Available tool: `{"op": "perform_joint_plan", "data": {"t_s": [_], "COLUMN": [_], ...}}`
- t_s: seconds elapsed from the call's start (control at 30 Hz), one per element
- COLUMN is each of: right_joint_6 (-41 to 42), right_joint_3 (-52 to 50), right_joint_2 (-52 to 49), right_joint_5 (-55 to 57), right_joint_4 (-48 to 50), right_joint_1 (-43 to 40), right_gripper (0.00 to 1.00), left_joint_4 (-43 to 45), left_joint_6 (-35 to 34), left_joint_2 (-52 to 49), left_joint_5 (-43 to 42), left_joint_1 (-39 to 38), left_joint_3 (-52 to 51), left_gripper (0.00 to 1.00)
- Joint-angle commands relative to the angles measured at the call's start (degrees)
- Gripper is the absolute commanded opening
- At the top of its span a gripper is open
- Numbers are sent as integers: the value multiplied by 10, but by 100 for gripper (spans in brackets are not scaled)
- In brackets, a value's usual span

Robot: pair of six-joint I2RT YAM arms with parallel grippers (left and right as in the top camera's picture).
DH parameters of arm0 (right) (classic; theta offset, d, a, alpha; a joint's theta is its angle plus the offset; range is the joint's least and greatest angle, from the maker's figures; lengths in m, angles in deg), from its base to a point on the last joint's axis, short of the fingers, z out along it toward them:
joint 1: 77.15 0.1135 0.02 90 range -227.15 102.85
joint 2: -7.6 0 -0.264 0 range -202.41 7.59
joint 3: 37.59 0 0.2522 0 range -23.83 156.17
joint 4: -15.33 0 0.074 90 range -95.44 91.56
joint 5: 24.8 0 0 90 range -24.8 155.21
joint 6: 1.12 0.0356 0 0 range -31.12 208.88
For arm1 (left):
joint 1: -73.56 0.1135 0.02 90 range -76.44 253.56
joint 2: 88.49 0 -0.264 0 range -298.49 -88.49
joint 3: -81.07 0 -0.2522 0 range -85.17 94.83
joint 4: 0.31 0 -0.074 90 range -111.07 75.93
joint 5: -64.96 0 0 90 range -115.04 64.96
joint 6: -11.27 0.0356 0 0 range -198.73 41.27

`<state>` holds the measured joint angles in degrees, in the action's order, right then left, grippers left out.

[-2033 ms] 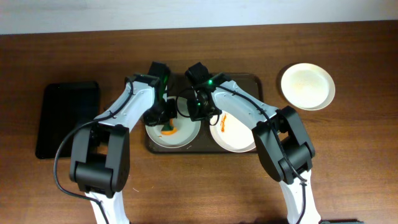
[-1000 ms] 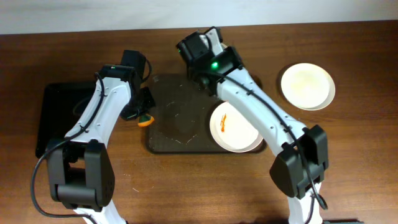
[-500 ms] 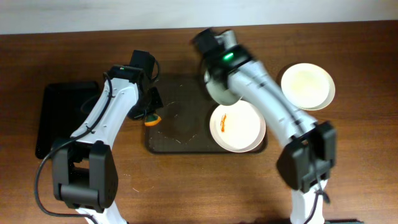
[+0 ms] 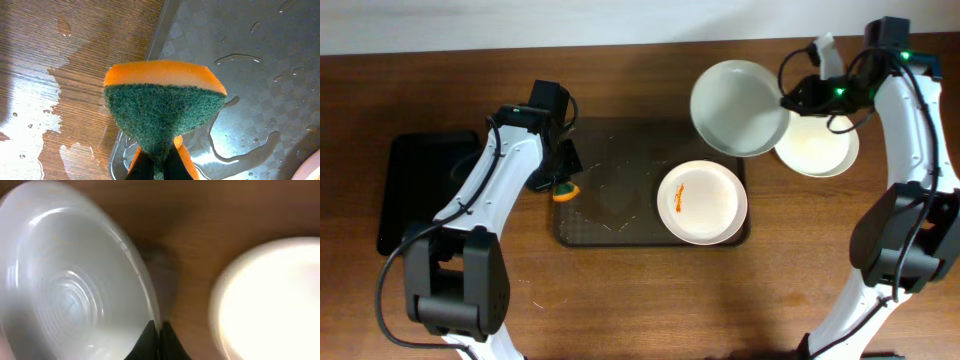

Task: Clean dirty plates on tray and stack at the side
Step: 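Carry the back plate with the right gripper and stack it on the right plate, then grasp the front-right plate rim with the right gripper and pull it to center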

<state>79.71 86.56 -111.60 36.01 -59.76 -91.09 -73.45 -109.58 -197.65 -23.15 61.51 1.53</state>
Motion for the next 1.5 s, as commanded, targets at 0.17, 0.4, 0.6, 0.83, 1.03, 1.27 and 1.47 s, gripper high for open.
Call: {"op": "perform_joint_plan", "data": {"t_s": [0.17, 0.4, 0.6, 0.83, 1.03, 1.27, 1.47], "right_joint_6": [262, 311, 304, 187, 104, 51, 21], "right_joint_3": [-2, -6, -6, -6, -6, -129, -198], "right_joint_2": [2, -40, -40, -39, -40, -40, -40], "right_joint_5": [423, 425, 332, 107, 216, 277, 266], "right_joint_4": [72, 26, -3, -159, -156, -14, -7], "right_joint_1": [-7, -49, -48, 4, 155, 244, 244], "right_gripper": [4, 4, 40, 50, 63, 68, 52], "left_joint_4": [3, 4, 5, 5, 5, 0, -2], "left_joint_6": [9, 10, 10, 9, 9, 12, 12], "left_joint_2": [9, 9, 9, 9, 9, 9, 9], "left_joint_5": [-2, -2, -2, -2, -3, -3, -3], "left_joint_1": [-1, -1, -1, -1, -1, -1, -1], "left_joint_3": [-4, -4, -4, -4, -4, -4, -4], "left_gripper": [0, 0, 0, 0, 0, 0, 0]}}
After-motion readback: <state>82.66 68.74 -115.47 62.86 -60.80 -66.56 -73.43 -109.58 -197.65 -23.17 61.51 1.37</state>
